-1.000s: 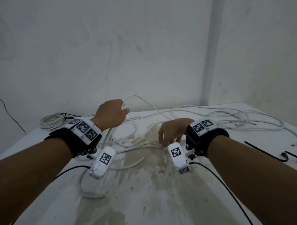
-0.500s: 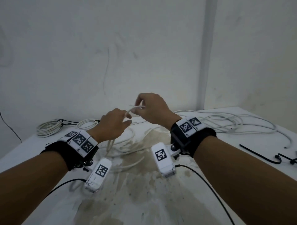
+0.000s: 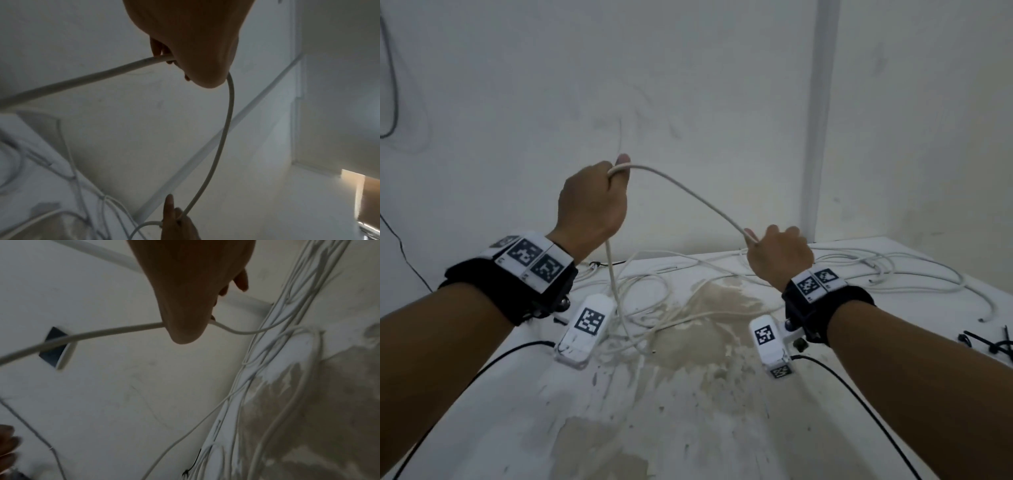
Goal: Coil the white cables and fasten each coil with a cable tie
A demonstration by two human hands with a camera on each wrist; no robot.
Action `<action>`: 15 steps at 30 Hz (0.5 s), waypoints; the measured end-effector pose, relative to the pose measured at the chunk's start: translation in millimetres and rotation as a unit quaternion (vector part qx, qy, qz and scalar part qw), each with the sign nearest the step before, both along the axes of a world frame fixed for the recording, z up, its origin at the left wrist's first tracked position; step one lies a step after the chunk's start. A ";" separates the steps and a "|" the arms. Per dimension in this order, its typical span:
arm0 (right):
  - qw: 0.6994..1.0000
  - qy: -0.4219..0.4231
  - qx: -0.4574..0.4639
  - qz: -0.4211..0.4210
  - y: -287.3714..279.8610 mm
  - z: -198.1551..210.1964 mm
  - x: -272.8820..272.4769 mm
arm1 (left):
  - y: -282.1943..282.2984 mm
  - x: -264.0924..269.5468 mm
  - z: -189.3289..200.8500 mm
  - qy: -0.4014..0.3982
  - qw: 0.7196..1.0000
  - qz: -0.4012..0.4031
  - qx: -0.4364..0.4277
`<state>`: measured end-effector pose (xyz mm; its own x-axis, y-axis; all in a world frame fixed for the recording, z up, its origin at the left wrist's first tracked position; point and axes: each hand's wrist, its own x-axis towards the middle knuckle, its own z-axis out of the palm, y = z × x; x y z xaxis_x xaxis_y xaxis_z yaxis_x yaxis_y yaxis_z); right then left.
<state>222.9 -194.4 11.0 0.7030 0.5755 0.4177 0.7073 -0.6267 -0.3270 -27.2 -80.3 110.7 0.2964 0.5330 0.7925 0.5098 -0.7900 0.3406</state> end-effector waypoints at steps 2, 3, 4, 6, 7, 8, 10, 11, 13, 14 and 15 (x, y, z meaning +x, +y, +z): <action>0.999 0.044 -0.024 0.011 -6.7 3.4 10.0 | -10.8 -1.1 16.6 0.027 0.998 0.060 0.005; 0.998 0.064 -0.012 0.025 -6.7 3.4 14.7 | -14.5 -2.0 23.1 0.042 0.995 0.088 -0.007; 0.995 0.086 0.021 0.044 -6.7 3.2 16.7 | -15.6 -2.9 26.9 0.059 0.992 0.106 -0.027; 0.979 0.140 0.117 0.093 -4.4 2.2 16.8 | -14.4 -5.6 29.5 0.100 0.984 0.132 -0.060; 0.960 0.190 0.167 0.123 -3.3 1.5 16.1 | -12.8 -7.5 28.9 0.121 0.981 0.138 -0.069; 0.932 0.255 0.206 0.154 -3.1 1.7 13.6 | -11.4 -9.3 27.8 0.139 0.978 0.137 -0.076; 0.866 0.383 0.240 0.215 -5.3 2.9 9.9 | -11.6 -12.7 26.0 0.157 0.976 0.113 -0.104; 0.831 0.440 0.241 0.240 -7.7 5.3 7.3 | -14.6 -14.9 26.4 0.158 0.974 0.090 -0.133; 0.744 0.551 0.263 0.272 -9.5 8.9 5.3 | -18.8 -20.4 28.8 0.134 0.967 0.012 -0.215; 0.693 0.602 0.286 0.275 -9.6 10.7 4.0 | -19.2 -23.7 30.1 0.113 0.962 -0.027 -0.248; 0.648 0.643 0.309 0.267 -8.8 12.5 3.0 | -19.9 -26.4 31.3 0.090 0.957 -0.059 -0.268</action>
<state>225.9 -203.2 23.5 0.4687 0.8820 -0.0490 -0.3358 0.1266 -0.9334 -53.5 -100.2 142.1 0.4857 0.8034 0.3445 0.5168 -0.5818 0.6280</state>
